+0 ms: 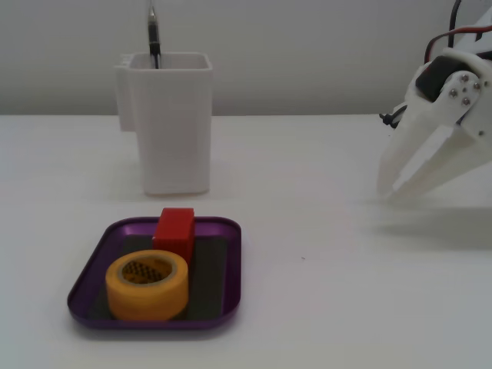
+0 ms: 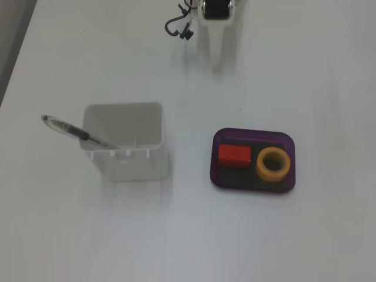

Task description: Remove the cube from the box.

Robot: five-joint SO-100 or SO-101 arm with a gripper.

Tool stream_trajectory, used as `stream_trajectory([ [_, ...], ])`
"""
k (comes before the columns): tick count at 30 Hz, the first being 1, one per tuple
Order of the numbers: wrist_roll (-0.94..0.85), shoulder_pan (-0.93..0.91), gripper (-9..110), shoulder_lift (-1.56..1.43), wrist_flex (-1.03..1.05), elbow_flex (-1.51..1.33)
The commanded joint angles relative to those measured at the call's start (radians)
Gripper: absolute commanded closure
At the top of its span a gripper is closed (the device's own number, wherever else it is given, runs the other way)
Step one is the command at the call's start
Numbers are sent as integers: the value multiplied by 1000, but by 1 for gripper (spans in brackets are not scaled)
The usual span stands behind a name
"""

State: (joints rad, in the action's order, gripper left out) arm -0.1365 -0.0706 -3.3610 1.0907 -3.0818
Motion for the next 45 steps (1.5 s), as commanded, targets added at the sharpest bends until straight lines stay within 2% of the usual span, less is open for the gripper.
stream_trajectory([
  [1,0,8,102,-54,-6,-8],
  [45,2,5,102,-52,-6,20],
])
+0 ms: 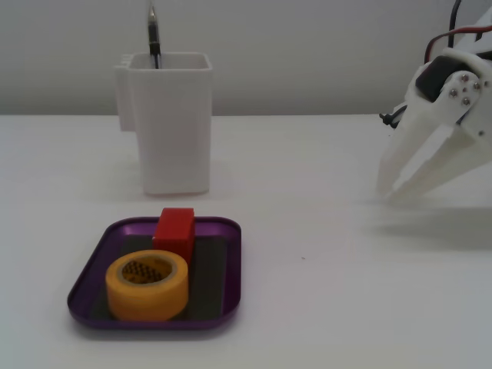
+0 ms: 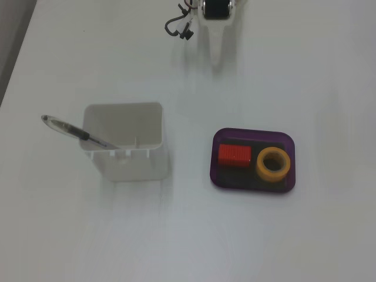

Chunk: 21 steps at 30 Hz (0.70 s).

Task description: Remove the cube from the box.

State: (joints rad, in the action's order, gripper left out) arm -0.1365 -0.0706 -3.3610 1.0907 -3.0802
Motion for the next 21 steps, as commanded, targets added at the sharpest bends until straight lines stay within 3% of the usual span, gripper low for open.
stream_trajectory([
  [1,2,0,102,-52,-6,34],
  [13,-8,5,102,23,-9,322],
  [21,3,8,102,555,-63,689],
])
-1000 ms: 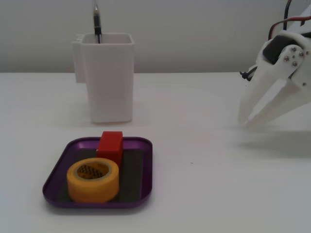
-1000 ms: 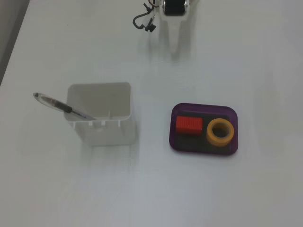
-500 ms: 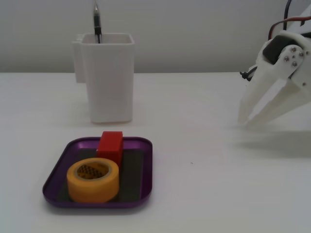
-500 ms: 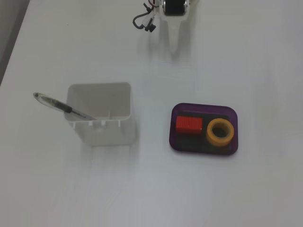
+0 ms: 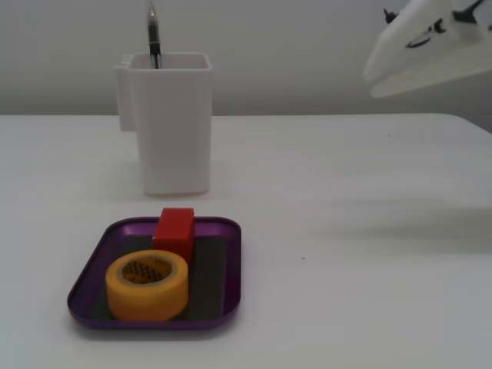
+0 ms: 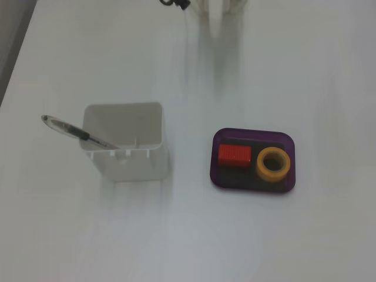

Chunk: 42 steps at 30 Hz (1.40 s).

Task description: Remove the cube from the box.

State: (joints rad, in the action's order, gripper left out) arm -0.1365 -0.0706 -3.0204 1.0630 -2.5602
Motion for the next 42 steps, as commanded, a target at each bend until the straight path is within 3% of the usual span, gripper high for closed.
stream_trajectory([
  [1,3,21,102,293,-35,229],
  [9,58,233,85,828,-17,681],
  [23,109,258,79,1588,26,1249],
  [32,106,127,78,1859,26,1493],
  [42,100,92,78,1944,14,1489],
])
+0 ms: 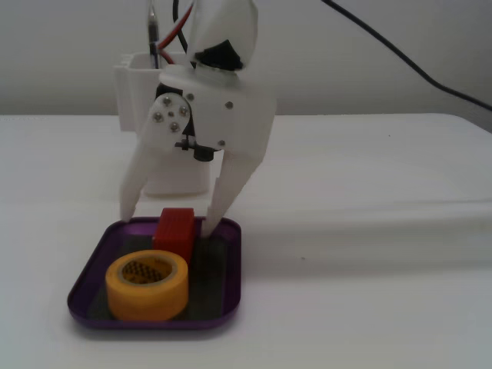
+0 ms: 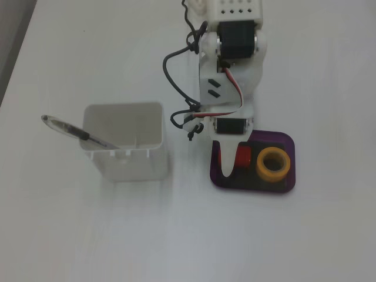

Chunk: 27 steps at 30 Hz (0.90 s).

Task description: Remove the cube from the box.

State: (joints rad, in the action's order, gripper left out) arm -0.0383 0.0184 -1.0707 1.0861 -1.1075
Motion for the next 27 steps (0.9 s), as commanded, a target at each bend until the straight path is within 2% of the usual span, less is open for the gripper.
stream_trajectory([
  [1,2,3,78,2,-11,37],
  [5,0,6,81,35,-11,51],
  [12,0,15,103,60,-12,52],
  [20,6,18,102,-5,8,115],
  [27,3,21,102,-170,199,261],
])
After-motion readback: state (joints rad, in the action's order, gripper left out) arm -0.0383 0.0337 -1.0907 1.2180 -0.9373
